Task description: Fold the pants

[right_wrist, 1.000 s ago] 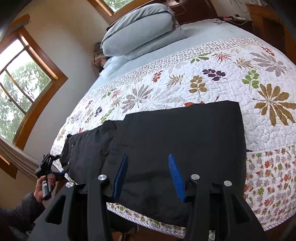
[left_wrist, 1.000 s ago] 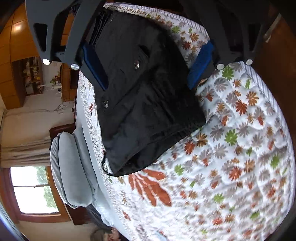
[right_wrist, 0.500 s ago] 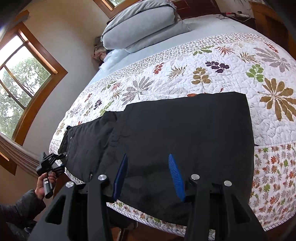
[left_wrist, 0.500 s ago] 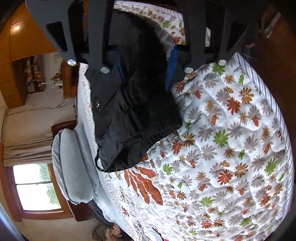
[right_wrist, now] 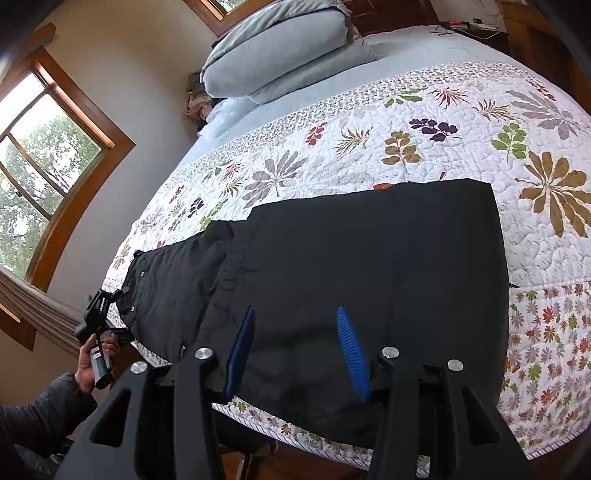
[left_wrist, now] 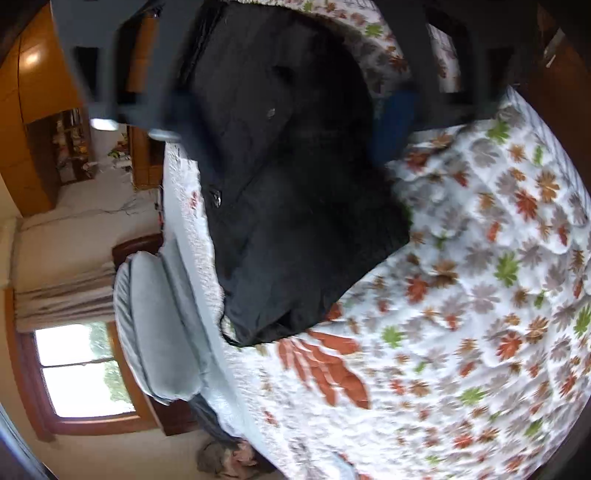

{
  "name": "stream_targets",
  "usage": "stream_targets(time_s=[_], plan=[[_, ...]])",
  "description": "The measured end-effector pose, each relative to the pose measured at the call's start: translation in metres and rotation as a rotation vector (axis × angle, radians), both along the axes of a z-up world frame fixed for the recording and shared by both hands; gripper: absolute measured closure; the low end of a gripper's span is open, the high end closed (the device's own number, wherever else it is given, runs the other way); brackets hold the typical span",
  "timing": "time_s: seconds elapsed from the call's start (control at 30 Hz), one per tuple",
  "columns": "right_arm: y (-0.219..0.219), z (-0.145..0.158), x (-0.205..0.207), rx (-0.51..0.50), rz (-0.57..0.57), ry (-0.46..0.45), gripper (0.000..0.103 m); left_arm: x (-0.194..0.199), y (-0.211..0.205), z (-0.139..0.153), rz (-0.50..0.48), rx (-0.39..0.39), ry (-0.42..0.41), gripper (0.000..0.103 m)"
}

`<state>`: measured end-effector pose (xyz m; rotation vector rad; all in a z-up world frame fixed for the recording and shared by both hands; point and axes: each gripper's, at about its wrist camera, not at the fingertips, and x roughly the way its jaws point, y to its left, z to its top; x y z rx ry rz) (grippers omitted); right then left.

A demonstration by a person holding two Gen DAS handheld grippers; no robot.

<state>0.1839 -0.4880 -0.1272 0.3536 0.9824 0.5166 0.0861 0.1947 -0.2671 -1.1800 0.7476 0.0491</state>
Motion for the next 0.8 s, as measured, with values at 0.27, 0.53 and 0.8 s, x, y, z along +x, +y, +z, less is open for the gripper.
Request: stream_targets(time_s=[0.27, 0.53, 0.8], plan=[[-0.005, -0.002, 0.000, 0.005, -0.012, 0.004, 0.055, 0.020, -0.037, 0.046, -0.115, 0.077, -0.145, 0.085], [-0.021, 0.008, 0.001, 0.028, -0.052, -0.015, 0.054, 0.041, -0.114, 0.115, -0.307, 0.209, -0.342, 0.086], [-0.048, 0.016, 0.003, 0.071, -0.111, -0.031, 0.053, 0.058, -0.210, 0.149, -0.533, 0.233, -0.463, 0.086]])
